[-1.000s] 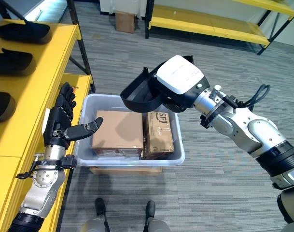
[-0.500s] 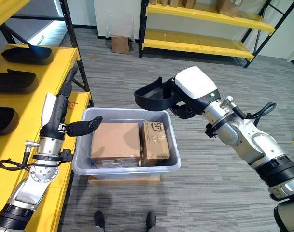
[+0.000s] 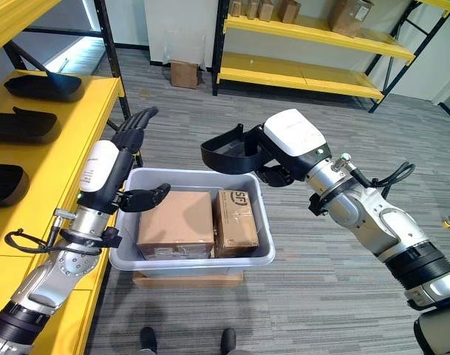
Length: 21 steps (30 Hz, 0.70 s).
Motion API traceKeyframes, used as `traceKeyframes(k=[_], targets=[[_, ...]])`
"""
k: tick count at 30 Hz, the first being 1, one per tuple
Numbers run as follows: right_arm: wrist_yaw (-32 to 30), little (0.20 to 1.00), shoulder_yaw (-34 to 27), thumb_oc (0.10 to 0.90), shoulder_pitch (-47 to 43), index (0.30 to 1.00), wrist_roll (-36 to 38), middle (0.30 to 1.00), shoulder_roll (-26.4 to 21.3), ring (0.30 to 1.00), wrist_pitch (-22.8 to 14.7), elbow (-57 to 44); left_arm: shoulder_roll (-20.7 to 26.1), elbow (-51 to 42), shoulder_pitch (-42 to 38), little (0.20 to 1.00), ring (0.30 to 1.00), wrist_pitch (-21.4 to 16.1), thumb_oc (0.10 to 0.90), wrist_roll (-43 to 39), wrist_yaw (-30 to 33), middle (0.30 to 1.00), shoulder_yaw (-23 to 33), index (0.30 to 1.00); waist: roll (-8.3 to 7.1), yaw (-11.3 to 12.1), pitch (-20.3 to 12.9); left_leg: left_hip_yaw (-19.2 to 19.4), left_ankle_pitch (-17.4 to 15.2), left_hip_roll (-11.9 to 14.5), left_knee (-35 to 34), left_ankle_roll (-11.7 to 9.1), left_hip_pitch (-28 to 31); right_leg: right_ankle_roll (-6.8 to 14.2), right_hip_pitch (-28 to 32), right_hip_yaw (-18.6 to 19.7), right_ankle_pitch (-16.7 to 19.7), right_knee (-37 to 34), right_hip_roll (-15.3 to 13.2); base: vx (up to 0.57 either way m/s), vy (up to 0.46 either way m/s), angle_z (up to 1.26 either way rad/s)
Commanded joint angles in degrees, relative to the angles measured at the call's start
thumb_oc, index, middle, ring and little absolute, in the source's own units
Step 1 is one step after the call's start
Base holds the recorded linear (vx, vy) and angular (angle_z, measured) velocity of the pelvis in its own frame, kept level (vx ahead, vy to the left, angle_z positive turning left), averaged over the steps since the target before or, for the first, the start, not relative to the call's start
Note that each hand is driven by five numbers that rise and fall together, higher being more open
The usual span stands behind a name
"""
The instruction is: Move parts from the plastic box to the shelf.
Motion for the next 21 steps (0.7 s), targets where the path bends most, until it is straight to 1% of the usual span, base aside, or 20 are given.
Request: traceKeyframes(k=[1,12,21], targets=[[-7.33,0.3,-3.22,0.4,-8.69,0.3,4.66,0.3,0.69,0.3,-0.17,-0.22,0.98,-1.4,-7.82,1.0,1.0,-3.86,0.9,1.62,4.64,1.0,-3.47,1.0,-0.09,-0.1,-7.07,-2.63,-4.55,1.88,-0.45,-0.91,0.62,3.8,4.33,-3.2,-6.98,1.32,-2.51,0.0,0.0,0.0],[-7.85,0.3,-0.24,0.4,-12.25,0.3,4.01,0.3,2.83,0.3,-0.21,0.35,-0.88,2.13,-12.18,1.0,1.0,-2.92,0.9,4.44,5.91,1.0,-7.73,1.0,-0.08,-0.81,-7.34,-2.8,-4.48,1.97,-0.41,-0.97,0.76,3.53,4.51,-2.93,-7.13,1.4,-2.4,0.0,0.002,0.02],[-8.02,0.3,2.15,0.4,-14.72,0.3,3.34,0.3,5.22,0.3,-0.05,1.53,-2.54,3.25,-15.48,1.0,1.0,-2.5,0.9,6.61,6.72,1.0,-10.67,1.0,0.06,-1.22,-7.34,-2.94,-4.72,1.8,-0.4,-0.72,1.0,3.43,4.35,-2.15,-7.0,1.38,-2.45,0.0,0.002,0.01]])
